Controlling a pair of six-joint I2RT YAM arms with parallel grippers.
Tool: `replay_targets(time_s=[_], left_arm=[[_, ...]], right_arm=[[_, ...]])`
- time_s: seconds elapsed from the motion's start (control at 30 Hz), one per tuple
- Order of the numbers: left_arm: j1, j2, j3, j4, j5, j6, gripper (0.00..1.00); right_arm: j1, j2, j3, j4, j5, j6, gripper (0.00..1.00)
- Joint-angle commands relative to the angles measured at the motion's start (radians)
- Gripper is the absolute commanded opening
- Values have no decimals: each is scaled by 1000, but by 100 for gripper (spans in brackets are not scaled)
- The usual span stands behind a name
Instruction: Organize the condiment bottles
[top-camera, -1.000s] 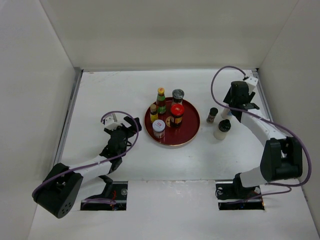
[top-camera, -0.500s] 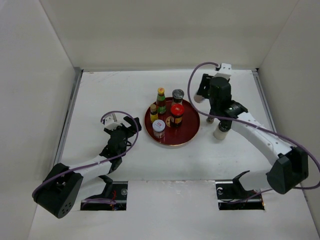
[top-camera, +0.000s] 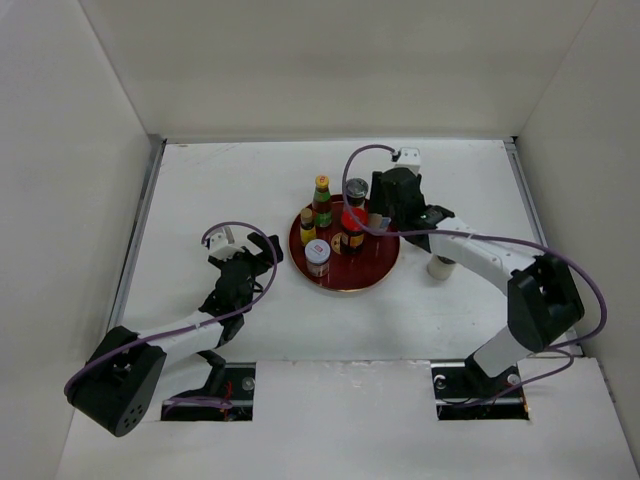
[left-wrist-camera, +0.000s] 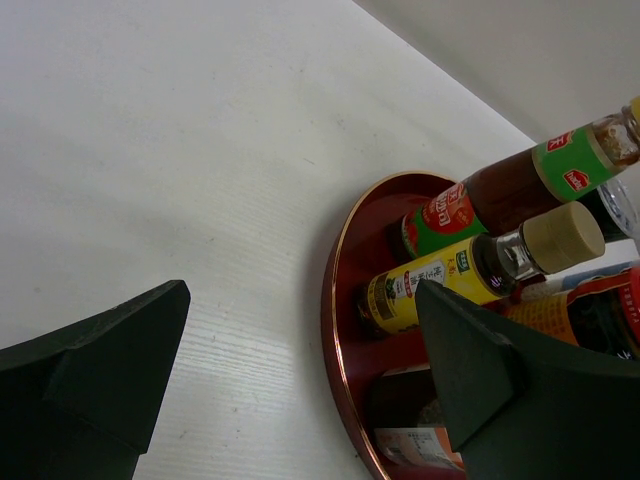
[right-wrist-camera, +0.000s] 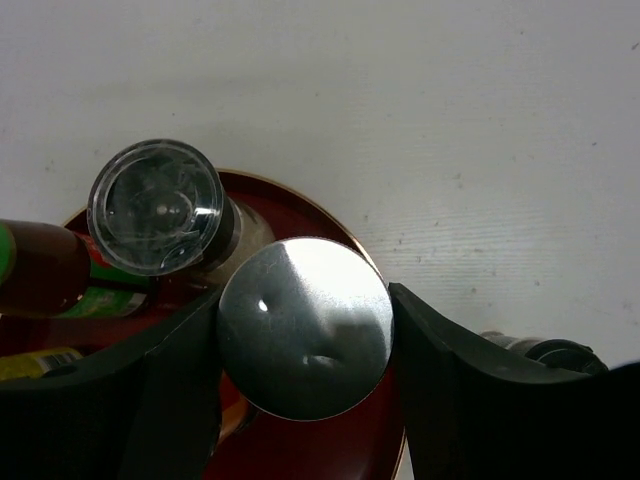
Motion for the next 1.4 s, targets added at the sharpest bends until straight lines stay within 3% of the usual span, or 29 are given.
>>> replay_targets(time_s=[0.0, 0.07, 0.17, 0.43, 0.63, 0.7, 0.83, 1.07, 1.27, 1.37], left_arm=[[7, -1, -3, 48, 11, -11, 100], [7, -1, -3, 48, 11, -11, 100], [7, -1, -3, 48, 11, -11, 100], [7, -5, -3, 48, 11, -11, 100], [7, -11, -4, 46, 17, -11, 100], [9, -10, -4, 45, 17, -11, 100], [9, -4, -3, 45, 17, -12, 100], [9, -17, -6, 41, 17, -12, 100], [9, -8, -4, 45, 17, -12, 100], [7, -8, -4, 46, 22, -12, 100]], right_arm=[[12, -15, 7, 106, 15, 31, 64], [12, -27, 5, 103, 22, 32, 75], [12, -61, 4, 89, 34, 32, 81], [-14, -302, -94, -21, 133, 40, 85], [-78, -570, -284, -315, 340, 176, 100], [-89, -629, -324, -424, 345, 242, 100], [-96, -655, -396, -480, 264, 299, 100], [-155, -577, -479, -315, 124, 295, 97], [-202, -566, -531, -117, 100, 229, 74], [-216, -561, -542, -84, 97, 189, 72]])
